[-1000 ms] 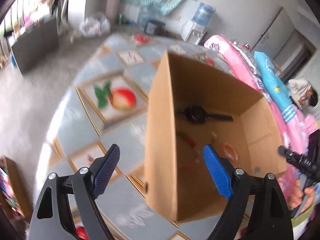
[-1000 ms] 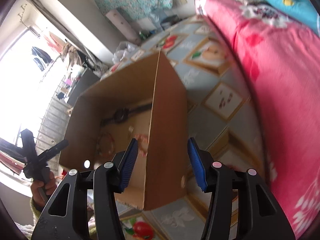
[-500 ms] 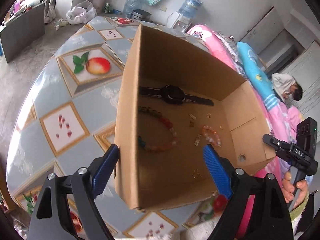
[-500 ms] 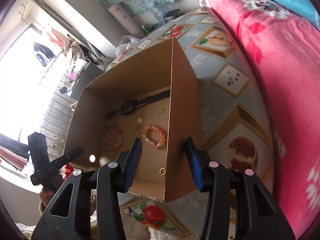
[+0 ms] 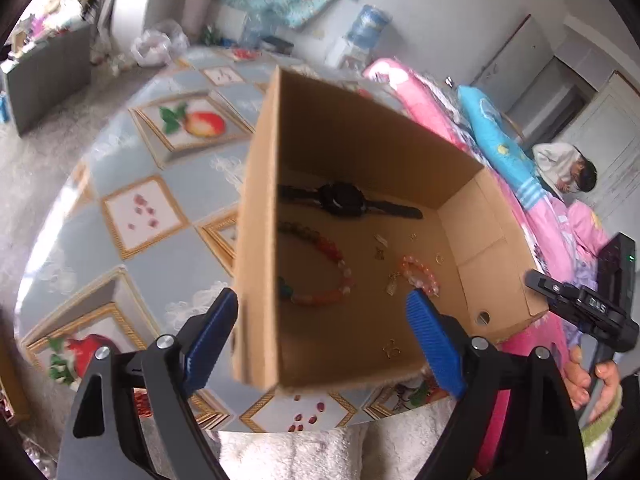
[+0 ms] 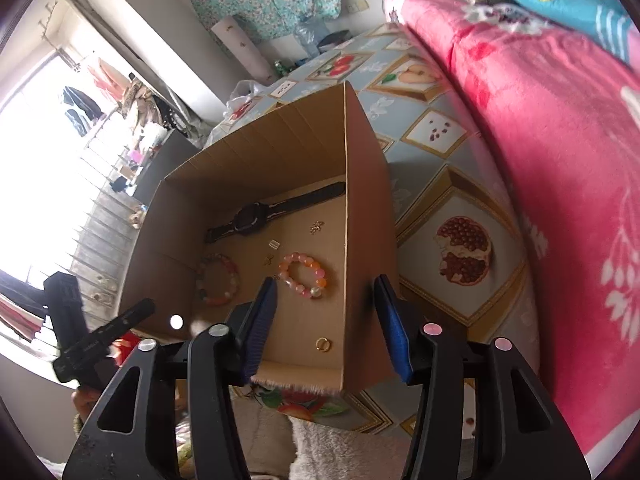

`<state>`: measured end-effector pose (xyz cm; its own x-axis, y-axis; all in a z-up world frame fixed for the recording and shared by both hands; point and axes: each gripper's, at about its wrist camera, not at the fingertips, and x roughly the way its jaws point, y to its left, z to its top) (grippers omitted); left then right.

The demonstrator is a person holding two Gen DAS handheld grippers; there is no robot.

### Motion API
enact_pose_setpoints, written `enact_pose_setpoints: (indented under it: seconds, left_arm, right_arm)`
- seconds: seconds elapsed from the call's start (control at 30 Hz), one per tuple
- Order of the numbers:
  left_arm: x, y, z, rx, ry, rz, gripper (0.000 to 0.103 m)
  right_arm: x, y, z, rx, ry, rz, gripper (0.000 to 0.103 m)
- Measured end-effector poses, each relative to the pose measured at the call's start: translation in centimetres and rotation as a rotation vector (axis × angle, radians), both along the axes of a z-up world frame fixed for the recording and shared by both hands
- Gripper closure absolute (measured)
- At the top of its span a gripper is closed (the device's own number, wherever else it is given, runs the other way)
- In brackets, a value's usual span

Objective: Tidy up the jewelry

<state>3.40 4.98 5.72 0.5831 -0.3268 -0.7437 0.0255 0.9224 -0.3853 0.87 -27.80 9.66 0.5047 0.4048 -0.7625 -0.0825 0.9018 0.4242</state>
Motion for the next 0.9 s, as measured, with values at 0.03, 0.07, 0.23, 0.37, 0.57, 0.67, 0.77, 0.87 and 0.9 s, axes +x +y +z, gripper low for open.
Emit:
enact_pose_setpoints:
  seconds: [0.03, 0.07, 0.23, 0.37, 0.57, 0.67, 0.77, 0.87, 0.9]
  left_arm:
    - [-0.4, 0.1, 0.4, 0.011, -0.019, 0.01, 0.018]
    - [-1.1, 0.1, 1.0, 0.03, -0.05, 0.024, 0.018]
    - [-4.3, -0.4, 3.4, 0.208, -0.159, 0.131, 0.009]
    - [-6.6, -1.6, 4.8, 0.299, -0.226, 0.145, 0.006]
    - [-8.0, -3.5, 5.6, 0.397, -0.238, 0.175, 0.006]
    - [-7.9, -4.4, 5.3, 0.444, -0.227, 0.175, 0.006]
    - [-7.4, -5.3, 4.4, 0.453, -0.182, 0.151, 0.006]
    - [-6.5, -6.4, 2.8, 0.482, -0.089, 0.129, 0.006]
    - [-6.2, -6.7, 2.1, 0.485, -0.066, 0.126, 0.006]
  right_arm:
    - [-0.6, 0.0, 0.5, -0.027, -0.03, -0.018, 0.039]
    - [-1.3, 0.1, 1.0, -0.056, -0.06, -0.031, 0.037]
    - [-4.7, 1.0, 4.4, -0.212, -0.229, -0.068, 0.019]
    - [-7.1, 2.3, 6.3, -0.262, -0.337, -0.069, 0.011]
    - [-8.8, 4.3, 6.1, -0.284, -0.381, -0.045, 0.008]
    - [-9.1, 5.3, 5.0, -0.341, -0.365, -0.043, 0.008]
    - [-8.7, 6.0, 3.7, -0.329, -0.308, -0.016, 0.008]
    - [-8.1, 6.7, 1.8, -0.323, -0.218, -0.002, 0.008]
    - [-7.8, 6.9, 1.2, -0.341, -0.196, -0.005, 0.008]
